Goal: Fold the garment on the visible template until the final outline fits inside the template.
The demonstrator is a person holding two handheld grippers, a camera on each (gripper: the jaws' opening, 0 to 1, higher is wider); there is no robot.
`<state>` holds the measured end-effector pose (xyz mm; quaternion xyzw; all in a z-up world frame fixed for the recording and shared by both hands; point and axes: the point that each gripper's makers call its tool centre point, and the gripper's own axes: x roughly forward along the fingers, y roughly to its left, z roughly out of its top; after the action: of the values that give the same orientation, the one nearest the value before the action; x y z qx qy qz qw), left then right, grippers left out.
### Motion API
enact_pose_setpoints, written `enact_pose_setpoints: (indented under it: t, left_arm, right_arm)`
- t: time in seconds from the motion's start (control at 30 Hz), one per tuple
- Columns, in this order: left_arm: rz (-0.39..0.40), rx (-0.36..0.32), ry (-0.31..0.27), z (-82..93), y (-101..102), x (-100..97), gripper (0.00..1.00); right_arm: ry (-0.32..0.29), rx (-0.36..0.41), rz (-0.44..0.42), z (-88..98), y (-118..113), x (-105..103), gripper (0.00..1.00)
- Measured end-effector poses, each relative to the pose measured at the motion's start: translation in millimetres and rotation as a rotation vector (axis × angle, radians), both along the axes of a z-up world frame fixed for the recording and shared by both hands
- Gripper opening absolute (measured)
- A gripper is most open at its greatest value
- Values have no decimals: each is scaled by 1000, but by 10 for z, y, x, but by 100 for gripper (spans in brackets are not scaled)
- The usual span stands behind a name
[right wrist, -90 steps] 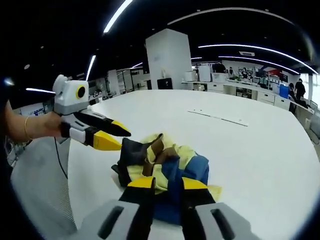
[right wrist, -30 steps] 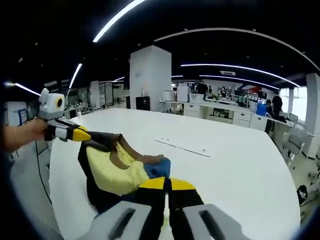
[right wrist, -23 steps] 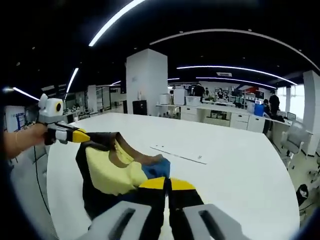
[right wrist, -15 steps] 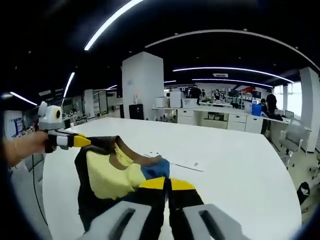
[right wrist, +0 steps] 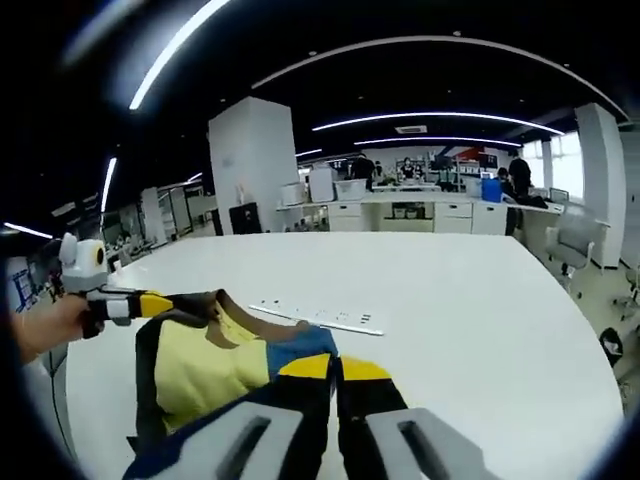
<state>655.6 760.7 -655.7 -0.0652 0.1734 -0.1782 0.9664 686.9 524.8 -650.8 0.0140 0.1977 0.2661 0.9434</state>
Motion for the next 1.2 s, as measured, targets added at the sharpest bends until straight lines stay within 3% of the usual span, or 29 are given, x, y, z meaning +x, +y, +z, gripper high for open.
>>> enact_pose_setpoints:
  t: [0.17,0.37,0.53,0.77,0.93,1.07,1.2]
  left_arm:
    - [33,3,53,-270,25,168,0]
    - [75,-88,117,-575,56,355,0]
    - [78,-66,162,-787,93,459,0]
    - [76,-45,178,-882,96,500,0]
    - [114,10,181,-873,196,490,4]
    - [123,33,173,-820,255,476,18]
    - [113,40,173,-764,282,413,25]
  right_arm:
    - [68,-1,-26,-345,6,188,0]
    - [120,-17,-57,-631,-13,304,0]
    - [155,-36,-63,-847,-1,356,0]
    - [217,-59,-80,-1086,-38,392,0]
    - [236,-48,-88,-1120,-18,384,0]
    - [233,-51,-94,-1065,-23,379,1]
    - [204,-51,-92,-921,-24,361,27]
